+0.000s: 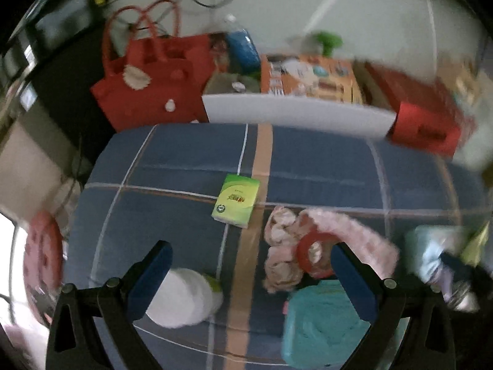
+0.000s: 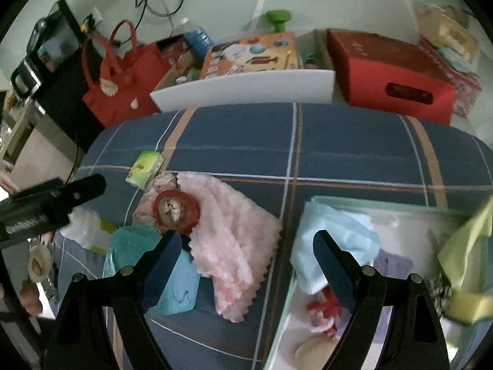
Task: Organize soft objects
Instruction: 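Move both tools from the tray toward the pink fluffy towel, then grasp the pink fluffy towel with the right tool while the left tool grasps the red ring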
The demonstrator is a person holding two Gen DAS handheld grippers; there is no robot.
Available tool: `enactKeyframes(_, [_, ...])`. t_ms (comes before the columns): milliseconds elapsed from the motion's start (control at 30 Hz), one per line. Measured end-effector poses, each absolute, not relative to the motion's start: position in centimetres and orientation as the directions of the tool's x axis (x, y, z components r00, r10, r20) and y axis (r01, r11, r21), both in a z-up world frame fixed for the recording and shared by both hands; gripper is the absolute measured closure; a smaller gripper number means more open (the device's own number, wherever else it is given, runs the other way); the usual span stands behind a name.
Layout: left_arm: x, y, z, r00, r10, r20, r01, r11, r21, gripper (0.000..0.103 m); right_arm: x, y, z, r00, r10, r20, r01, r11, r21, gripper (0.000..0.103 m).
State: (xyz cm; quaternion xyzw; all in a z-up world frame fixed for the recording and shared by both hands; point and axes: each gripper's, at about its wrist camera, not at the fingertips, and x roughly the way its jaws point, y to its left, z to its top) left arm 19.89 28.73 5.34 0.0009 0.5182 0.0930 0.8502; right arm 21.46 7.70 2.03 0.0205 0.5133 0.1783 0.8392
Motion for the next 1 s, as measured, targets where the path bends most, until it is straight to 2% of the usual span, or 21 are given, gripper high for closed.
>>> enactKeyframes(67, [20.7,28.5,5.0,0.418,0.156,-0.895,-0.118,0.986,0.117,0.000,22.3,8.6,2.3,0.385,0.314,-0.868,-0.327,0.926,0.190,0.015])
enactKeyframes(133, [21.8,29.2,4.3,0.364,0.096,-0.926,-0.122,0.991,0.054,0.000,22.9,9.3,2.5,0.374,0.292,-0.880,-0.362,0.920,0.152,0.018])
enactKeyframes(233, [23.1,29.6,3.8,0.343,0.058,-0.937,-0.131,0.991,0.013,0.000,23.7,10.0,2.3,0.339,0.286,-0.896,-0.392,0.909,0.142,0.029])
enactKeyframes(300, [23.8,29.2,3.2,0.319,0.075,-0.945,-0.120,0.992,0.038,0.002,24.2,10.3,1.7,0.309,0.278,-0.909,-0.403,0.904,0.140,0.034])
enactKeyframes(367, [24.4,28.7,2.5,0.292,0.081,-0.953,-0.097,0.994,0.054,0.010,24.5,10.6,0.8,0.279,0.268,-0.922,-0.412,0.901,0.137,0.040])
enactKeyframes(500, [25.3,27.8,0.6,0.236,0.057,-0.970,-0.064,0.997,0.043,0.015,24.5,11.3,-1.0,0.222,0.282,-0.933,-0.432,0.887,0.165,0.053])
enactKeyframes(700, [26.0,26.5,-1.4,0.199,0.038,-0.979,-0.028,0.999,0.033,0.030,24.4,11.7,-3.1,0.174,0.283,-0.943,-0.438,0.880,0.183,0.065])
enactKeyframes(1000, [26.2,24.3,-3.0,0.162,0.031,-0.986,0.046,0.998,0.039,0.060,24.1,11.8,-4.6,0.144,0.294,-0.945,-0.444,0.872,0.204,0.078])
